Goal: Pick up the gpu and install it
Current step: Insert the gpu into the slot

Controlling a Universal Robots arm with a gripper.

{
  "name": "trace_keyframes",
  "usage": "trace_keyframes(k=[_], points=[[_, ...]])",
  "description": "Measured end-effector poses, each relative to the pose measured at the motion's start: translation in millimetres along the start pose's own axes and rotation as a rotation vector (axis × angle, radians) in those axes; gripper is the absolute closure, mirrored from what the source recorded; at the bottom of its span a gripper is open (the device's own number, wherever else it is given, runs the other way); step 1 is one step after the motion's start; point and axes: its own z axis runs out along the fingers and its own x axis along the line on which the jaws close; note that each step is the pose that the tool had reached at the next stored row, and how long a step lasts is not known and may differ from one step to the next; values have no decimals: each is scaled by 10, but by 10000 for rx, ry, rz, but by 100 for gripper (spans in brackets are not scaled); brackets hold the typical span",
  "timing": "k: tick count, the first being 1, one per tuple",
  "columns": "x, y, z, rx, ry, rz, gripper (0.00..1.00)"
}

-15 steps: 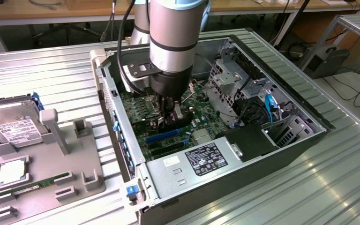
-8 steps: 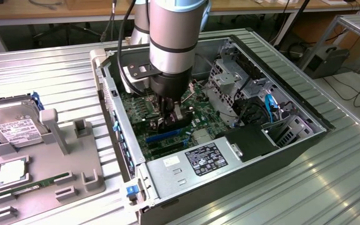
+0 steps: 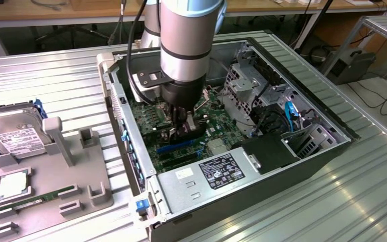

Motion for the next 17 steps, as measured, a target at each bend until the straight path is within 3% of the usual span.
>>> trace_keyframes(k=[17], points=[[0,35,92,0,-17,2,74]])
